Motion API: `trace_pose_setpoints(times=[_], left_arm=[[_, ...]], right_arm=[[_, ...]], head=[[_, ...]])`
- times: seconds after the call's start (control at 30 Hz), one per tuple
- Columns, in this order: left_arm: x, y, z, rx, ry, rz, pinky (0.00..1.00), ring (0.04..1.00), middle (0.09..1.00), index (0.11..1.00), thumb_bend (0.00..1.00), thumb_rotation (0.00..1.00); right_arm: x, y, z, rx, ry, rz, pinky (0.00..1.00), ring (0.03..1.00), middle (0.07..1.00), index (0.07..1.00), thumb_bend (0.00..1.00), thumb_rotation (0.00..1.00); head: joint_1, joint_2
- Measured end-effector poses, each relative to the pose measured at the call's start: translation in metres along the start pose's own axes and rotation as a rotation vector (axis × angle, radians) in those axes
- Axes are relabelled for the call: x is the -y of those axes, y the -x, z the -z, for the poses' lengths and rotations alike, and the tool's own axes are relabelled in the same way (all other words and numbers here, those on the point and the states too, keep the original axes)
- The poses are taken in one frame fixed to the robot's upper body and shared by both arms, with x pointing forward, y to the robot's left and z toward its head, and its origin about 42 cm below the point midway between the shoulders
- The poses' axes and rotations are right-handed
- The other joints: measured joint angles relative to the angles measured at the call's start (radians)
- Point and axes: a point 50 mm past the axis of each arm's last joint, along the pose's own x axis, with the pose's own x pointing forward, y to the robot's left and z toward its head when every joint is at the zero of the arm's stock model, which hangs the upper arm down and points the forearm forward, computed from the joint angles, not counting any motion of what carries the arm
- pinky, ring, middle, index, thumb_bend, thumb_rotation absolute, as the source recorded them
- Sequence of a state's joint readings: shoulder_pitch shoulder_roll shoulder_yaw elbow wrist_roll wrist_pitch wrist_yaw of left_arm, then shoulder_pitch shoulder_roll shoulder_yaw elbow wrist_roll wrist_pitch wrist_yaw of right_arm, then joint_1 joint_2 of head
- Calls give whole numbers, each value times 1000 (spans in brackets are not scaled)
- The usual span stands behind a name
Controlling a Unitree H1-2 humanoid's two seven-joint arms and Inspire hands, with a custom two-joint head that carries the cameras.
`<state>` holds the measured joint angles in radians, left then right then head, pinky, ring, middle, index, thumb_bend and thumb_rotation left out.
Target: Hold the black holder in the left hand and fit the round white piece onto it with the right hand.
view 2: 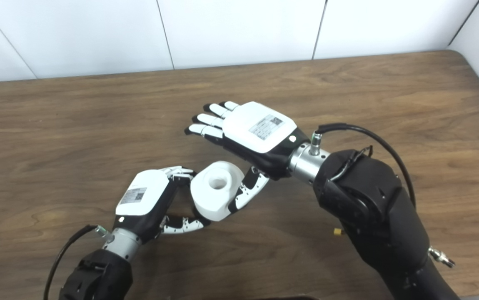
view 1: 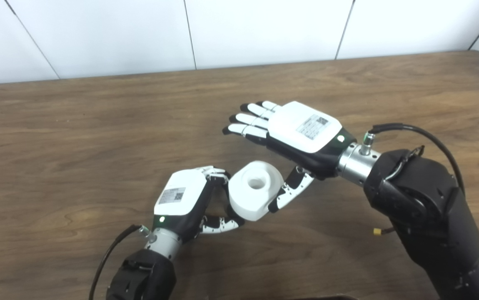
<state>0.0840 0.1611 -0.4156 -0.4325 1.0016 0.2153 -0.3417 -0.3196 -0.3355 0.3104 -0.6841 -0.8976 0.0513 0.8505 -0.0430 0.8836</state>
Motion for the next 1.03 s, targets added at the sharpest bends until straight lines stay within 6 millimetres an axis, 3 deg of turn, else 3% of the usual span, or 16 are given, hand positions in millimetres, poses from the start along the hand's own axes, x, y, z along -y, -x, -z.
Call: trace_pose_setpoints(times=[0.47, 0.73, 0.93, 0.97, 1.03], left_arm=[[0, -1, 0, 1, 0, -1, 830, 844, 775, 486, 520, 46], [0, -1, 0, 0, -1, 0, 833, 845, 773, 487, 521, 49], [0, -1, 0, -2, -9, 0, 837, 843, 767, 495, 523, 68], [0, -1, -1, -2, -12, 0, 836, 840, 764, 569, 716, 99], [0, -1, -1, -3, -17, -1, 838, 834, 762, 659, 892, 140]], right_arm=[[-6, 0, 3, -4, -8, 13, 972, 993, 954, 915, 928, 323], [13, 5, -3, 33, 23, -11, 964, 987, 952, 930, 975, 353], [16, 7, 0, 17, 12, -44, 976, 986, 953, 939, 998, 367], [16, 8, 1, 14, 12, -52, 976, 987, 954, 942, 1000, 374], [16, 9, 2, 8, 13, -58, 979, 990, 958, 948, 1000, 377]], head=[[2, 0], [0, -3], [-2, -8], [0, -8], [0, -8]])
